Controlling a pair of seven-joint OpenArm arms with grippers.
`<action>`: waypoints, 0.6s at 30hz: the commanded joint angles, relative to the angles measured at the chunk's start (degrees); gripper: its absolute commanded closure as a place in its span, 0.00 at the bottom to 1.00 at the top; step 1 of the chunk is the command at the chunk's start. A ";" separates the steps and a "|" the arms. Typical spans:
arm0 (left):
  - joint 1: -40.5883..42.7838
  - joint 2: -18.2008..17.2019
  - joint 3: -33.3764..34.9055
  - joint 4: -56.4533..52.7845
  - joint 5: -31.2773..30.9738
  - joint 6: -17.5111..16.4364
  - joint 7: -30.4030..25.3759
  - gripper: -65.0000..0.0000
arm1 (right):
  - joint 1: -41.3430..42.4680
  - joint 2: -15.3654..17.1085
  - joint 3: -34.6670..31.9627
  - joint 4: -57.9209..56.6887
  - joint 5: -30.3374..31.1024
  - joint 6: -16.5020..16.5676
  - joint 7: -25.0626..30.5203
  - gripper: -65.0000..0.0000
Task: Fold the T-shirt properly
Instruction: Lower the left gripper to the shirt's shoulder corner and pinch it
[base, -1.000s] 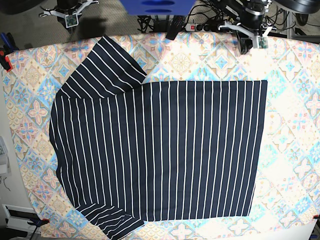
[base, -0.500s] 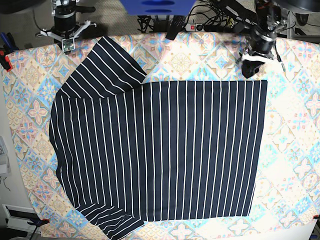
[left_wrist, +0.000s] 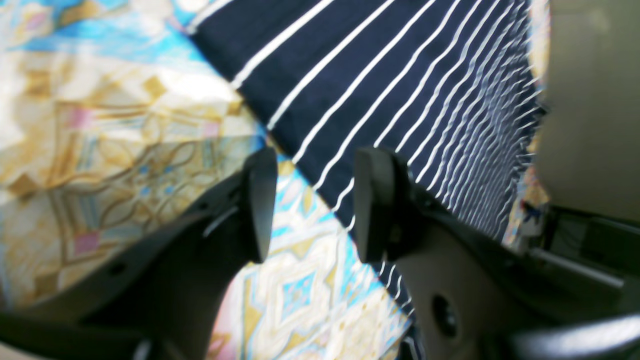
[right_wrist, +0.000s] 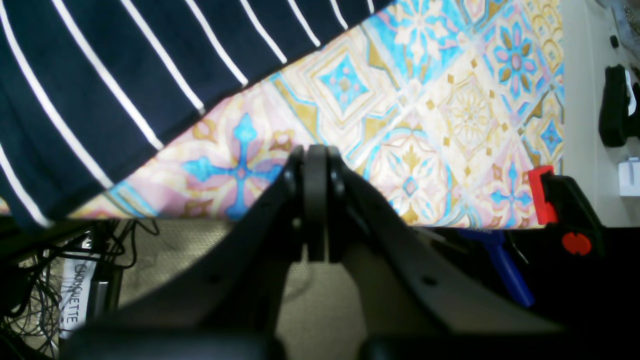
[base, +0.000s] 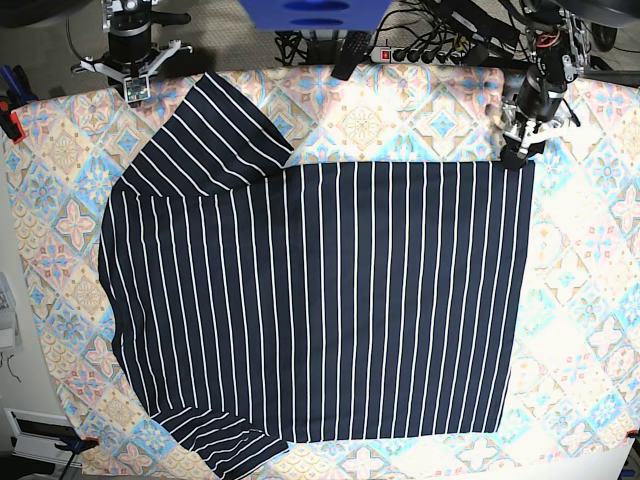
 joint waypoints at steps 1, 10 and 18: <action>-0.09 -0.51 -0.35 0.20 -1.28 -0.80 -0.39 0.62 | -0.44 0.28 0.21 1.07 0.00 -0.62 1.25 1.00; -3.60 1.68 -0.35 -6.31 -2.51 -0.80 -0.39 0.62 | -0.09 0.28 0.21 1.07 0.00 -0.62 1.25 1.00; -5.71 2.12 -0.79 -6.75 -2.42 -0.80 -0.57 0.62 | -0.09 0.28 0.21 1.07 0.00 -0.62 1.25 1.00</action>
